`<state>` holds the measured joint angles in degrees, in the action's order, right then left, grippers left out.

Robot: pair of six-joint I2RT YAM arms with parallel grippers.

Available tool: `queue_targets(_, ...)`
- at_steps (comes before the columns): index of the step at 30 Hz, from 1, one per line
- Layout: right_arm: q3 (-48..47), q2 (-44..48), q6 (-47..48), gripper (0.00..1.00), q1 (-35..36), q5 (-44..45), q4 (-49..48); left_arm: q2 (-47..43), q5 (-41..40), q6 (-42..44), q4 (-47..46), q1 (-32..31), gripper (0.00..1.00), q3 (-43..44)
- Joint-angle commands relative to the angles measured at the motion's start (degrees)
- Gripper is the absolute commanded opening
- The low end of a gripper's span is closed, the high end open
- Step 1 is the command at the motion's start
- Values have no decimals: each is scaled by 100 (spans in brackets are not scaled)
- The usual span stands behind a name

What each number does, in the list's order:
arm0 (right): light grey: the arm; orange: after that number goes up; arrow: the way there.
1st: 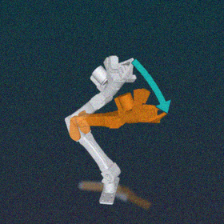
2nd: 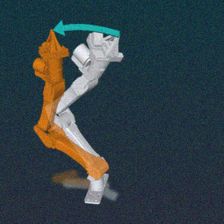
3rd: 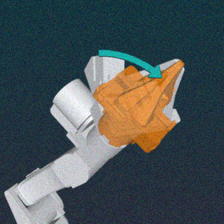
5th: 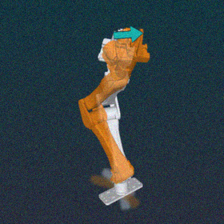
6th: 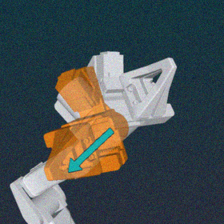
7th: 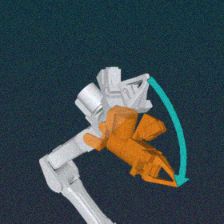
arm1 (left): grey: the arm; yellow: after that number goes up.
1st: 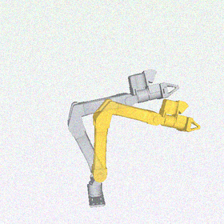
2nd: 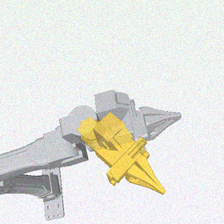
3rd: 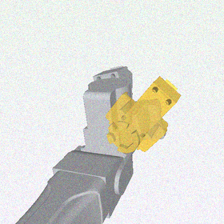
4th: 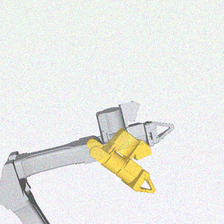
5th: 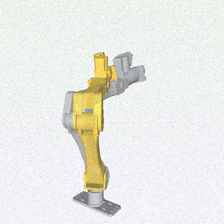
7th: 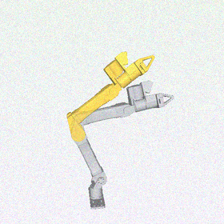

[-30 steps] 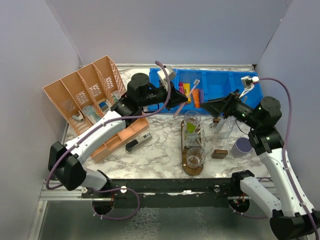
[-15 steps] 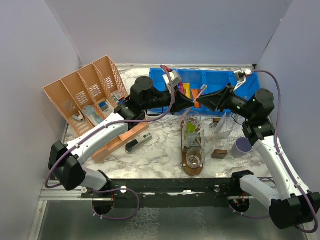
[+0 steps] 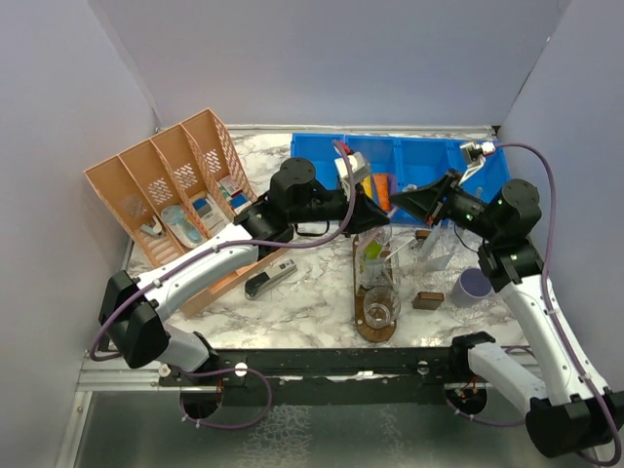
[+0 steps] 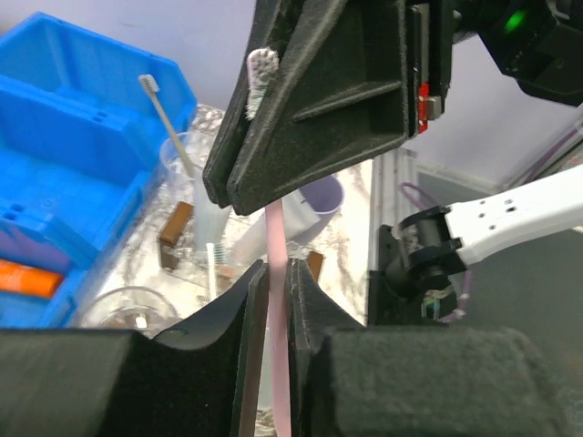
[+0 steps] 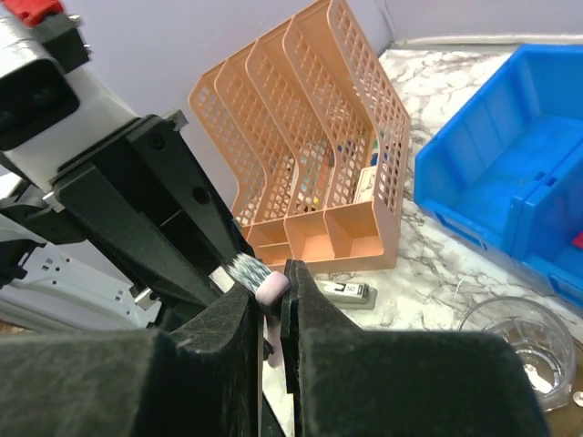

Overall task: Prepare toiletry sets of a toothbrush and toothpaste on the tray
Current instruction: Pick up the toothbrush from the storage box, then place the toothbrush in the cup.

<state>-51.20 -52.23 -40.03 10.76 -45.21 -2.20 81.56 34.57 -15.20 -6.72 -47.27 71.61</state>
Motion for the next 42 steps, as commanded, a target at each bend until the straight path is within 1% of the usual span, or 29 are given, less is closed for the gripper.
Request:
queue_targets(1,-360,693,741,1,13,909,1417,-89,-5,119,102,-57,30,174)
queue_targets(2,-442,828,867,1,13,1201,1790,-133,-51,137,114,-58,46,152)
queue_targets(3,-547,950,983,1,13,1511,2141,-183,-119,164,119,-63,57,125)
queue_targets(4,-656,1081,1088,1,13,1860,2531,-234,-183,208,129,-63,63,97)
queue_targets(5,-761,1207,1216,1,13,2172,2883,-279,-220,291,152,-56,68,83)
queue_targets(8,-1152,1521,1608,1,13,3047,3908,-408,-454,474,270,-57,74,54)
queue_targets(9,-1287,1608,1708,1,13,3347,4374,-439,-553,526,302,-59,75,49)
queue_targets(12,-1744,1791,1954,1,13,4413,5369,-526,-741,636,353,-60,76,32)
queue_targets(16,-2271,1918,1967,1,13,5676,6283,-604,-940,708,357,-51,78,-11)
queue_targets(19,-2415,1969,1810,1,13,6672,6614,-621,-1049,746,380,-52,78,-27)
queue_targets(22,-2256,1942,1537,1,13,7683,6802,-613,-1087,764,413,-50,78,-20)
queue_targets(26,-1965,1694,679,1,13,8748,7056,-656,-1140,790,403,-46,79,-42)
queue_targets(29,-1632,1544,248,1,13,9453,6937,-683,-1169,829,387,-48,79,-60)
queue_targets(31,-1341,1498,148,1,13,9701,6675,-679,-1209,849,391,-49,79,-72)
queue_targets(38,-475,1439,-441,1,12,9704,6058,-661,-1338,887,380,-49,79,-126)
queue_targets(42,-66,1486,-562,1,13,9767,5658,-625,-1357,889,368,-46,79,-141)
